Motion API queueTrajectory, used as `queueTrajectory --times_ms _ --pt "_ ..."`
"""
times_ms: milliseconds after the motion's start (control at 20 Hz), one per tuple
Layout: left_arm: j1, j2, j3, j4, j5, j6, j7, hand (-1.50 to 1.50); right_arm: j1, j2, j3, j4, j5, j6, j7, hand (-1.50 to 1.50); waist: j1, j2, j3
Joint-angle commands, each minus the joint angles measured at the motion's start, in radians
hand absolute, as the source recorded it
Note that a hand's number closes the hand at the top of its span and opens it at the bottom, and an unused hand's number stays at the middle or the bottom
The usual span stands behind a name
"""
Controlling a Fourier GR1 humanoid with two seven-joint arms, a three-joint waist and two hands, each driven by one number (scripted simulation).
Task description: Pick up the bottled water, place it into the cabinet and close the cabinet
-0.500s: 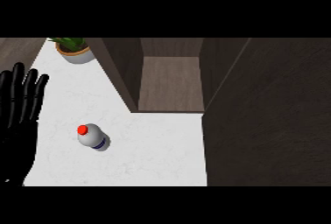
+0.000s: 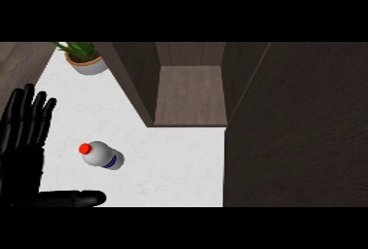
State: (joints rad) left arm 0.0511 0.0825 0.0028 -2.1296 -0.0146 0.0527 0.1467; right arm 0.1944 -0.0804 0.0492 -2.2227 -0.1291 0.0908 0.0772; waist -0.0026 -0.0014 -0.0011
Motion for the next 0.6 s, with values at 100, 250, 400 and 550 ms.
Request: queueTrajectory --times_ms 100,250,400,550 --pt "0.128 -0.077 -0.128 -0.163 -0.084 0.074 0.168 -1.5 0.171 -0.036 -0.005 -0.148 -0.16 0.075 0.114 -1.5 -0.002 -0.004 0.002" --pt "0.14 -0.079 -0.18 -0.224 -0.152 0.093 0.229 -1.5 0.252 -0.032 0.02 -0.227 -0.147 0.084 0.127 -1.5 -0.003 -0.002 0.002" --pt "0.218 -0.061 -0.151 -0.249 -0.109 0.063 0.215 -1.5 0.246 -0.004 0.045 -0.267 -0.107 0.053 0.159 -1.5 0.001 -0.002 0.001" --pt "0.244 -0.082 -0.259 -0.256 -0.246 0.125 0.218 -1.5 0.358 0.032 0.139 -0.288 -0.038 0.077 0.095 -1.5 -0.003 -0.003 0.001"
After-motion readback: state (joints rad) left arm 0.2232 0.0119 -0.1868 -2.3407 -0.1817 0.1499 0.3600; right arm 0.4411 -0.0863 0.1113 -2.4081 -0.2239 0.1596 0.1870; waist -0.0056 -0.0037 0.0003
